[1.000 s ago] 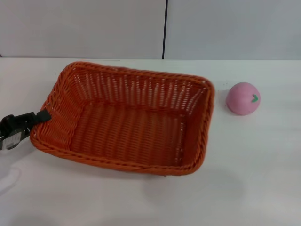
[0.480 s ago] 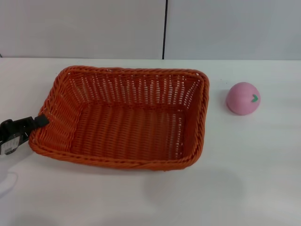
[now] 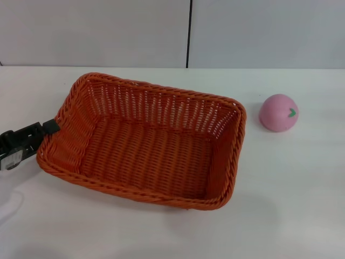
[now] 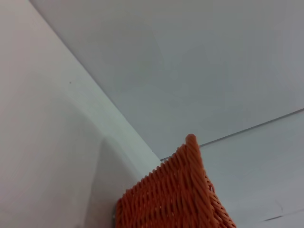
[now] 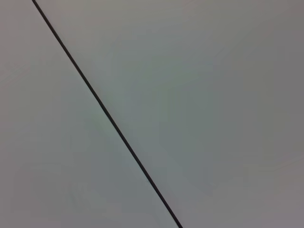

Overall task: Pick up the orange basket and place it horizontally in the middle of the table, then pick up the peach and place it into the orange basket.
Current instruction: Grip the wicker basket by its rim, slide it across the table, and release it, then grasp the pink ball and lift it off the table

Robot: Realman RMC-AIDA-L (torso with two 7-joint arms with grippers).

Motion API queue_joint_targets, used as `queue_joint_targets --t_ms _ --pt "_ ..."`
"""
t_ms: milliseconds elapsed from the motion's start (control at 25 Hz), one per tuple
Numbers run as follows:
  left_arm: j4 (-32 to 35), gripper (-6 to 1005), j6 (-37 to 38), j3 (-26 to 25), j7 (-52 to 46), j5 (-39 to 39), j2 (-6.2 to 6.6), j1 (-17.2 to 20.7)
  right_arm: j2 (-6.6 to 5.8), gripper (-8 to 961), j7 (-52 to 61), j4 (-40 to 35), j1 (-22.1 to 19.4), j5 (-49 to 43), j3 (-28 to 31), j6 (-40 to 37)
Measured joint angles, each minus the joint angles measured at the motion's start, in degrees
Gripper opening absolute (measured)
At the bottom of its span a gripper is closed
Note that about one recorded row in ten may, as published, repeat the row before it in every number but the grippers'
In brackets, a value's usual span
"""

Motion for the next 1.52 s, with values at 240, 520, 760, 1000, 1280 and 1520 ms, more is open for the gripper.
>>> queue_joint_targets --t_ms 240,520,760,1000,1280,1520 --pt "0.5 542 0.0 -0.7 0.7 0.0 0.79 -0.2 0.00 620 0.0 0.0 0.0 0.0 0.0 0.1" --pt "0.7 757 1.3 -4.3 4.5 -1.6 3.22 0.0 -0.22 620 0.0 0.0 0.1 -0.1 -0.3 -0.1" --pt "0.2 747 2.1 -8.8 17.0 -6.8 3.25 -1.4 -0.87 620 4.6 -4.0 -0.5 -0.1 -7.5 -1.3" --pt "-1.3 700 -0.6 -10.4 32.6 -15.3 0.37 -2.9 -2.22 619 15.8 -14.5 -3.0 -1.9 -21.7 -6.0" --pt "-6.6 614 -0.9 -10.5 41.9 -18.5 0.37 -4.1 -5.94 619 37.0 -31.4 -2.6 -19.2 -23.8 -18.1" --pt "-9.5 606 1.7 -10.5 48.0 -19.1 0.26 -4.6 -8.90 619 51.7 -41.1 4.0 -40.5 -24.0 -25.0"
